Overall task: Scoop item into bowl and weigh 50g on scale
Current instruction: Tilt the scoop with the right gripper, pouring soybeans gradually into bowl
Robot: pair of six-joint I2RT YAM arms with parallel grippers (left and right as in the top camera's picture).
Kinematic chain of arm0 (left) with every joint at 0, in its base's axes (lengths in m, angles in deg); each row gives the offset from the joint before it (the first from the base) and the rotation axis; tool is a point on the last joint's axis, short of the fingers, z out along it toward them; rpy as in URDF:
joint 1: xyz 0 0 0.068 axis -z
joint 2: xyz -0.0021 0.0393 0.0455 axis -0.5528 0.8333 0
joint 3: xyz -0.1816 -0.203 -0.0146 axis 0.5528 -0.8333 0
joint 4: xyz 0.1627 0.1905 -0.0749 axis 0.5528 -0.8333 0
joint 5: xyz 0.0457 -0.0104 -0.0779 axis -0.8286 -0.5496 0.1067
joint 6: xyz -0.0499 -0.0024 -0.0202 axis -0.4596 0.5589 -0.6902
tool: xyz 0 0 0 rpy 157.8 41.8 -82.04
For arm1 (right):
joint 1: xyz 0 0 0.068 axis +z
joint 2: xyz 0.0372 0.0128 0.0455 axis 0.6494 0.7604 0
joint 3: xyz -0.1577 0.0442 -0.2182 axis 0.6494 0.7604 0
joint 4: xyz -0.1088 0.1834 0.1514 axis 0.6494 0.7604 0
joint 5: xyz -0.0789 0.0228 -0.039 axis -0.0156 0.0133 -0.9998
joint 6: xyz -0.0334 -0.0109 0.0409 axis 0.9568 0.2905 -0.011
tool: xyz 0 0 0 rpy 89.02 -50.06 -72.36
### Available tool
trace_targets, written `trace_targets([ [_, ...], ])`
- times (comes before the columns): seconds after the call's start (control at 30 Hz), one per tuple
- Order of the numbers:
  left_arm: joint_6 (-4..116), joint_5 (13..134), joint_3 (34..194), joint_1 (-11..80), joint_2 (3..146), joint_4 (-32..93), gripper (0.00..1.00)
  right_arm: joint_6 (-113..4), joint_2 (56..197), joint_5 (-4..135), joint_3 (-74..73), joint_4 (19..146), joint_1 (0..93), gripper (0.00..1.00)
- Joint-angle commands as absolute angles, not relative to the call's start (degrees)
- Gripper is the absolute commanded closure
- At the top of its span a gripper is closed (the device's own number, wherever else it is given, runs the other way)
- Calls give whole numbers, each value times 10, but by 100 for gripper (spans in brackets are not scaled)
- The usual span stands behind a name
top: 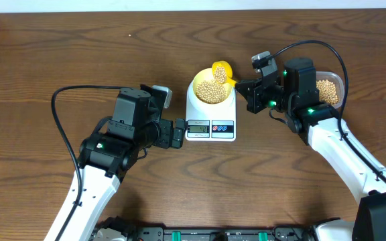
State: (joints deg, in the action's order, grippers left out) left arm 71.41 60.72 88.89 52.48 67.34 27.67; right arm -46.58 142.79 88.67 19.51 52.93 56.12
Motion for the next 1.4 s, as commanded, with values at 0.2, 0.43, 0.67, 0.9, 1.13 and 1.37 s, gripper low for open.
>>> trace_targets([
  [0.2,723,603,887,525,671,277,2,-477,1431,894,194,527,559,99],
  [0.43,723,603,887,525,671,277,2,-427,1431,894,194,531,560,99],
  [0.67,723,603,887,525,671,277,2,-398,1431,894,194,532,563,99],
  [0.9,723,603,887,525,671,277,2,-386,1431,894,194,531,564,99],
  [1.13,723,603,887,525,671,277,2,-375,1431,894,194,531,564,99],
  [1.37,723,603,887,525,671,277,2,-383,1431,894,194,531,564,99],
])
